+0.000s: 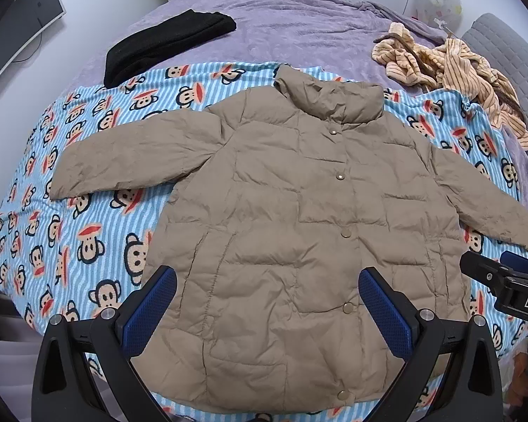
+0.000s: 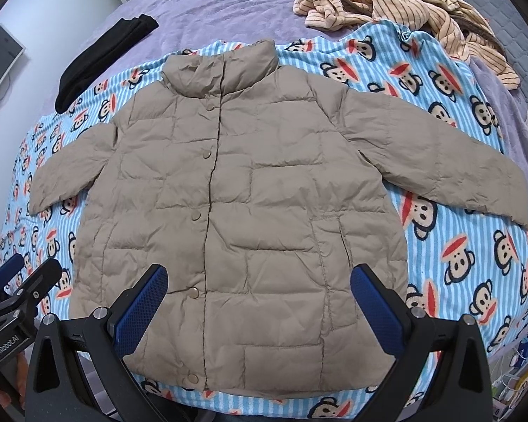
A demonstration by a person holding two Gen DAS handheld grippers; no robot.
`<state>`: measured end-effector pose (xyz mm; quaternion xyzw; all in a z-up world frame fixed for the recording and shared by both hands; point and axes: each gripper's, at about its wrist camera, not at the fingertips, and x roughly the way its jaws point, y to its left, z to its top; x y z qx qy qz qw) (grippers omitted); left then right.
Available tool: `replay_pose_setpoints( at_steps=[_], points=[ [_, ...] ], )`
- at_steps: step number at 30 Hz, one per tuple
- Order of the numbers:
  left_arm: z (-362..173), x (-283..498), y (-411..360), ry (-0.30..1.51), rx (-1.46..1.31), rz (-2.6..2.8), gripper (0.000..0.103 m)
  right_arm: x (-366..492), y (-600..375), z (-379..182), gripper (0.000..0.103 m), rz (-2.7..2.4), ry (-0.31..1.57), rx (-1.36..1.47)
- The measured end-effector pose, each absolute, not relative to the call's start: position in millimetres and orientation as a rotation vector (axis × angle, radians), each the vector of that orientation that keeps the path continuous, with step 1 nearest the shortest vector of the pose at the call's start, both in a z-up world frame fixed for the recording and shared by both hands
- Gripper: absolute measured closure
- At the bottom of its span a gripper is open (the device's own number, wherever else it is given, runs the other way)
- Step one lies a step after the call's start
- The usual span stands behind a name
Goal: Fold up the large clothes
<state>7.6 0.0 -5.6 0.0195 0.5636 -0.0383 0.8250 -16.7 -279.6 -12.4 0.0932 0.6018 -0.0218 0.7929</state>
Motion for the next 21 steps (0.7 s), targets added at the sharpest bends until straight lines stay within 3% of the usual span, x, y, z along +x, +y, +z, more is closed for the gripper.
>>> replay_pose_setpoints(
  at_steps=[16, 21],
  points=[
    [-24, 15, 27, 1.229, -0.060, -0.105, 0.000, -5, -265, -23, 0.000, -0.060, 1.345, 0.185],
    [-37, 26, 58, 1.220, -0.145, -0.119, 0.000, -6, -255, -16, 0.000, 0.036, 1.261, 0.305]
  ],
)
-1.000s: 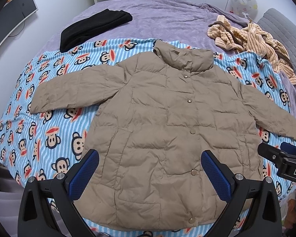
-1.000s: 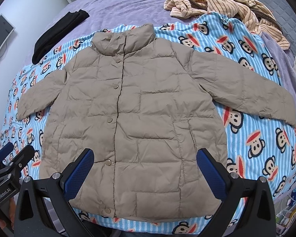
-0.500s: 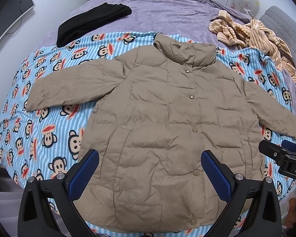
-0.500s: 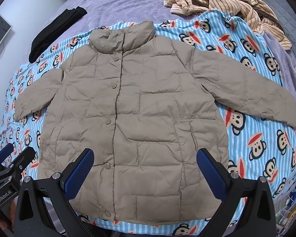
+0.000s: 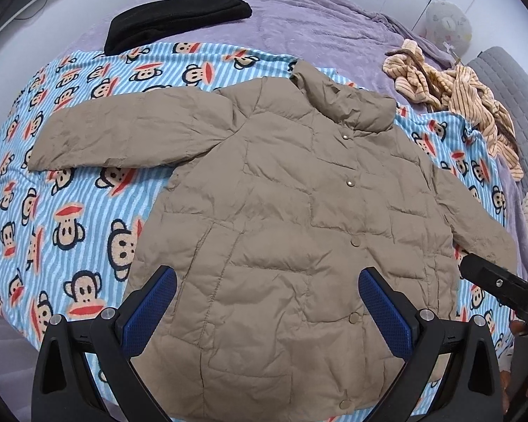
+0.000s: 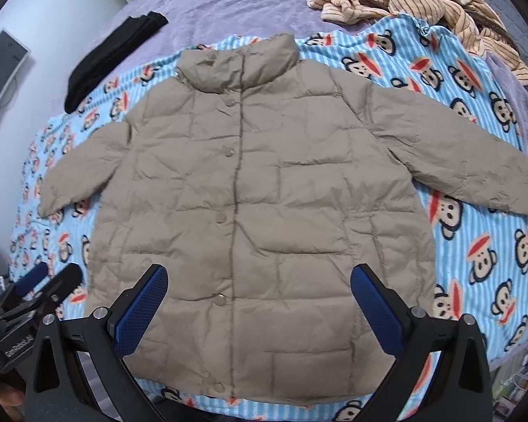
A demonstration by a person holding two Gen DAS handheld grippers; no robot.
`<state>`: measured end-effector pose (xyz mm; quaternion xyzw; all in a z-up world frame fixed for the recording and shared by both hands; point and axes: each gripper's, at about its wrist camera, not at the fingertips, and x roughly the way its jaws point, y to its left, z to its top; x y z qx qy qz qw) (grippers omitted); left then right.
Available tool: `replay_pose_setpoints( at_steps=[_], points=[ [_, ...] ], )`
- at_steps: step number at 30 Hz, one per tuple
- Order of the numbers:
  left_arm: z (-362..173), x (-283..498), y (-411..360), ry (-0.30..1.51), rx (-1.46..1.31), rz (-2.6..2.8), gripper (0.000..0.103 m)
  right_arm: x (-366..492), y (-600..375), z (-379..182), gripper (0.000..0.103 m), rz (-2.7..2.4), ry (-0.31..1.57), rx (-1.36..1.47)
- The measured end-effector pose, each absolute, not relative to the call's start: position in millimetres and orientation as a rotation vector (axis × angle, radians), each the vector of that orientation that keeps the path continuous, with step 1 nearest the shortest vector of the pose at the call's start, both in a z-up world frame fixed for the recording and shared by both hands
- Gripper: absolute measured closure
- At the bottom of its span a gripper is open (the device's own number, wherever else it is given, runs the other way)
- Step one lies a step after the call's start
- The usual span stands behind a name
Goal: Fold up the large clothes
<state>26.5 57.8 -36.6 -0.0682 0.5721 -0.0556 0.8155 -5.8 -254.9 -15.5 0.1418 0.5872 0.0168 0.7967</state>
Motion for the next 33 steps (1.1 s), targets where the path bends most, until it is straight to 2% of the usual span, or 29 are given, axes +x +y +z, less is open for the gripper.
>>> replay_pose_setpoints(
  at_steps=[5, 10, 18, 26, 27, 28, 29, 31, 33],
  points=[
    [-64, 49, 114, 1.212, -0.212, -0.073, 0.000, 2, -230, -25, 0.000, 0.063, 1.202, 0.417],
    [-105, 83, 193, 1.191, -0.342, 0.009, 0.000, 23, -186, -69, 0.000, 0.046, 1.375, 0.293],
    [-189, 153, 303, 1.192, -0.559, 0.164, 0.000, 44, -123, -128, 0.000, 0.067, 1.398, 0.327],
    [-204, 213, 337, 1.070, -0.613, 0.268, 0.000, 77, -72, -142, 0.000, 0.089, 1.317, 0.333],
    [-203, 218, 338, 1.052, -0.615, 0.292, 0.004, 82, -67, -142, 0.000, 0.093, 1.309, 0.330],
    [-201, 221, 344, 1.032, -0.625, 0.308, 0.020, 87, -63, -142, 0.000, 0.096, 1.302, 0.329],
    [-200, 224, 349, 1.018, -0.639, 0.316, 0.029, 92, -60, -142, 0.000, 0.099, 1.295, 0.330],
    [-199, 230, 356, 1.024, -0.661, 0.308, 0.064, 104, -53, -142, 0.000, 0.104, 1.281, 0.329],
    [-193, 231, 362, 1.003, -0.698, 0.210, 0.095, 114, -45, -140, 0.000, 0.111, 1.259, 0.328]
  ],
)
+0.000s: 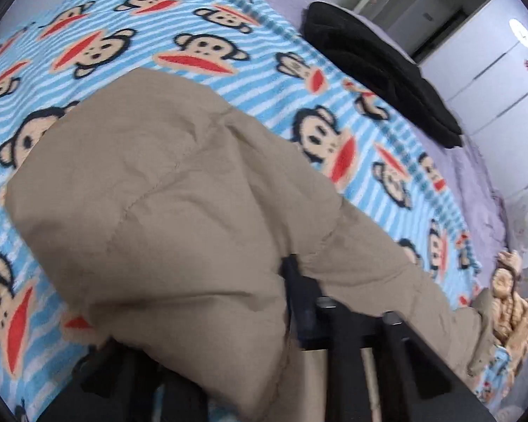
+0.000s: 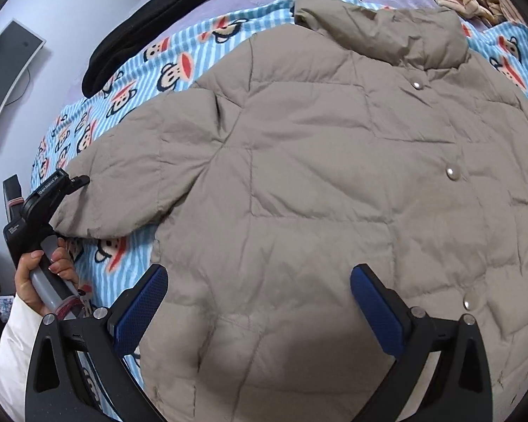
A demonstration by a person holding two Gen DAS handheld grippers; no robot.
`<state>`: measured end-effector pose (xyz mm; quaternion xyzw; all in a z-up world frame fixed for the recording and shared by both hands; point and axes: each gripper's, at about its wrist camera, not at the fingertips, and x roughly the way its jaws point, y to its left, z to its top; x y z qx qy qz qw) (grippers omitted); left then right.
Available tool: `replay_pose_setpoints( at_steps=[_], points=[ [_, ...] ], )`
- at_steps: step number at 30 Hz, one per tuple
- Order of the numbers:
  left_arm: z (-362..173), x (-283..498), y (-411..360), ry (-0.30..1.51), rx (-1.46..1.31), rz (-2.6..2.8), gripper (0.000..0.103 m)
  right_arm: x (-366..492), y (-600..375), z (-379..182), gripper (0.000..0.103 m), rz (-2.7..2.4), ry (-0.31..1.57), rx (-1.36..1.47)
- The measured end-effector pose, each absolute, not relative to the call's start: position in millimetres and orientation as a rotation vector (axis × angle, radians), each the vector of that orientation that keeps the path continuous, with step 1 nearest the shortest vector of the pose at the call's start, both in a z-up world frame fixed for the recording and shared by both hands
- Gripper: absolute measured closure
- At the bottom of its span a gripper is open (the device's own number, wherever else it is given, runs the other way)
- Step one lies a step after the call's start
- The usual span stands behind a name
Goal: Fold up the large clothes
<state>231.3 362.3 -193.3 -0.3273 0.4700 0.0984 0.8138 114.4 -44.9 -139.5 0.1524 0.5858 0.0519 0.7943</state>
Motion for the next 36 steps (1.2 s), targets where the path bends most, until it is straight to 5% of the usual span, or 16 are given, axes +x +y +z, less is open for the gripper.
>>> replay_pose_setpoints(
  at_steps=[5, 7, 9, 17, 24, 30, 36],
  points=[
    [-141, 227, 348, 0.907, -0.509, 0.140, 0.095, 141, -31, -131, 0.007, 0.135, 1.171, 0.328],
    [-116, 222, 336, 0.858, -0.439, 0.094, 0.095, 154, -27, -137, 0.069, 0.165, 1.174, 0.376],
    [-91, 216, 321, 0.809, -0.376, 0.033, 0.095, 166, -23, -150, 0.086, 0.196, 1.198, 0.454],
    [-31, 205, 206, 0.722, -0.224, -0.212, 0.095, 190, 6, -210, 0.088, 0.320, 1.294, 0.509],
    [-15, 197, 34, 0.733, -0.155, -0.433, 0.095, 168, -43, -199, 0.088, 0.404, 1.319, 0.617],
    [-85, 181, -107, 0.883, 0.071, -0.463, 0.094, 119, -173, -167, 0.088, 0.148, 1.252, 0.523],
    [-166, 161, -131, 1.025, 0.238, -0.398, 0.094, 88, -256, -178, 0.088, 0.006, 1.256, 0.519]
  ],
)
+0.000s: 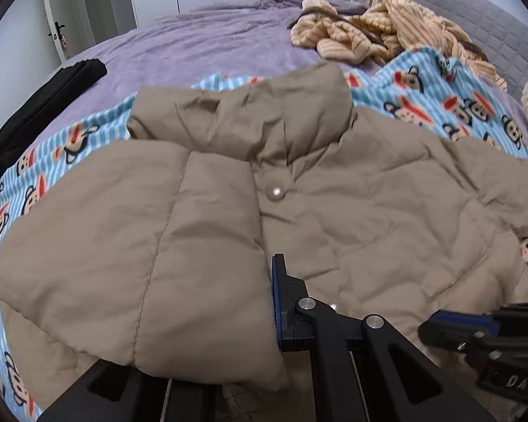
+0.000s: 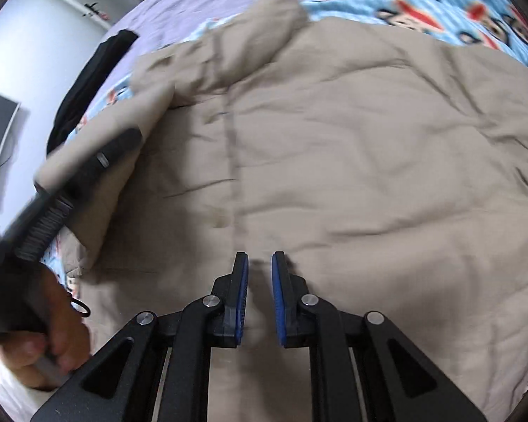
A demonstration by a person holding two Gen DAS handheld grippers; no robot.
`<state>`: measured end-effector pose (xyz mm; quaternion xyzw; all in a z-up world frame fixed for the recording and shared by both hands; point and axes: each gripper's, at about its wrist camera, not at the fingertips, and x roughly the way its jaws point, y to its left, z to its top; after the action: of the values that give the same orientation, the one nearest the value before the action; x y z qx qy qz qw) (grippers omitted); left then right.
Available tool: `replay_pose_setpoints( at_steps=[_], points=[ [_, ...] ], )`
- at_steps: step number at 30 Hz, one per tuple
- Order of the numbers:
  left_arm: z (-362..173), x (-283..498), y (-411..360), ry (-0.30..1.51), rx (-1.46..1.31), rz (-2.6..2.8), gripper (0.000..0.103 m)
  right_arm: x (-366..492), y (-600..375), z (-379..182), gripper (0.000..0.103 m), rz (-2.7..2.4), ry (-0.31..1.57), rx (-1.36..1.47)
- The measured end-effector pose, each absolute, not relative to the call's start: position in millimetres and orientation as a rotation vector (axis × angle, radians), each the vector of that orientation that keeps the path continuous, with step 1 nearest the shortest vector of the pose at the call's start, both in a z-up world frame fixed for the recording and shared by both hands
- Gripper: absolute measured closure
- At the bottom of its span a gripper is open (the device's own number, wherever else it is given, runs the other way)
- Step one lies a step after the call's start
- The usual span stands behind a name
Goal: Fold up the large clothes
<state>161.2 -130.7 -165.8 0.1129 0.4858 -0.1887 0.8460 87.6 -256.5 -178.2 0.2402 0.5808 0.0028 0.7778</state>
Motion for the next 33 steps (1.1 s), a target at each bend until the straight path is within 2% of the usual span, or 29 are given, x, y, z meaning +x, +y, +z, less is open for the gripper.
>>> replay_pose_setpoints(
  at_steps=[2, 3, 4, 5, 6, 10, 15, 17, 18, 19, 25, 26, 27, 29, 30, 31, 32, 33],
  points=[
    [-170, 156, -127, 1.022, 0.263, -0.395, 0.089, 84, -264, -185, 0.088, 0.008, 1.260, 0.539],
    [-169, 154, -126, 1.022, 0.270, -0.406, 0.069, 83, -265, -188, 0.088, 0.019, 1.256, 0.555],
    [-168, 153, -125, 1.026, 0.271, -0.419, 0.028, 83, -265, -190, 0.088, 0.022, 1.254, 0.559],
    [-164, 149, -123, 1.017, 0.270, -0.416, 0.010, 84, -263, -191, 0.088, 0.026, 1.253, 0.559],
    [-156, 143, -120, 0.977, 0.271, -0.396, 0.001, 85, -262, -190, 0.088, 0.028, 1.253, 0.559],
    [-128, 138, -91, 0.943, 0.247, -0.384, 0.001, 95, -265, -188, 0.088, 0.022, 1.247, 0.559],
    [-102, 141, -6, 0.952, 0.084, -0.269, 0.001, 92, -262, -160, 0.087, 0.049, 1.198, 0.465],
    [-105, 153, 37, 1.003, -0.014, -0.208, 0.001, 99, -245, -144, 0.069, 0.082, 1.163, 0.394],
    [-111, 161, 59, 1.041, -0.079, -0.193, 0.001, 103, -231, -134, 0.034, 0.103, 1.132, 0.343],
    [-119, 168, 76, 1.084, -0.144, -0.190, 0.001, 104, -223, -126, 0.015, 0.125, 1.100, 0.309],
    [-178, 216, 146, 1.237, -0.567, -0.240, 0.002, 132, -122, -102, 0.014, 0.258, 1.005, -0.057],
    [-184, 222, 148, 1.238, -0.602, -0.245, 0.005, 134, -112, -105, 0.014, 0.264, 1.004, -0.110],
    [-190, 230, 147, 1.245, -0.619, -0.239, 0.017, 141, -96, -109, 0.014, 0.268, 0.992, -0.184],
    [-195, 239, 141, 1.232, -0.634, -0.232, 0.033, 148, -78, -118, 0.014, 0.252, 0.958, -0.310],
    [-194, 241, 138, 1.211, -0.635, -0.241, 0.055, 157, -68, -124, 0.014, 0.245, 0.948, -0.370],
    [-191, 242, 134, 1.198, -0.622, -0.239, 0.065, 162, -63, -128, 0.014, 0.238, 0.950, -0.399],
    [-186, 242, 131, 1.175, -0.584, -0.217, 0.065, 167, -62, -131, 0.015, 0.225, 0.955, -0.408],
    [-178, 240, 125, 1.138, -0.517, -0.202, 0.070, 173, -65, -131, 0.023, 0.205, 0.955, -0.387]
  ],
)
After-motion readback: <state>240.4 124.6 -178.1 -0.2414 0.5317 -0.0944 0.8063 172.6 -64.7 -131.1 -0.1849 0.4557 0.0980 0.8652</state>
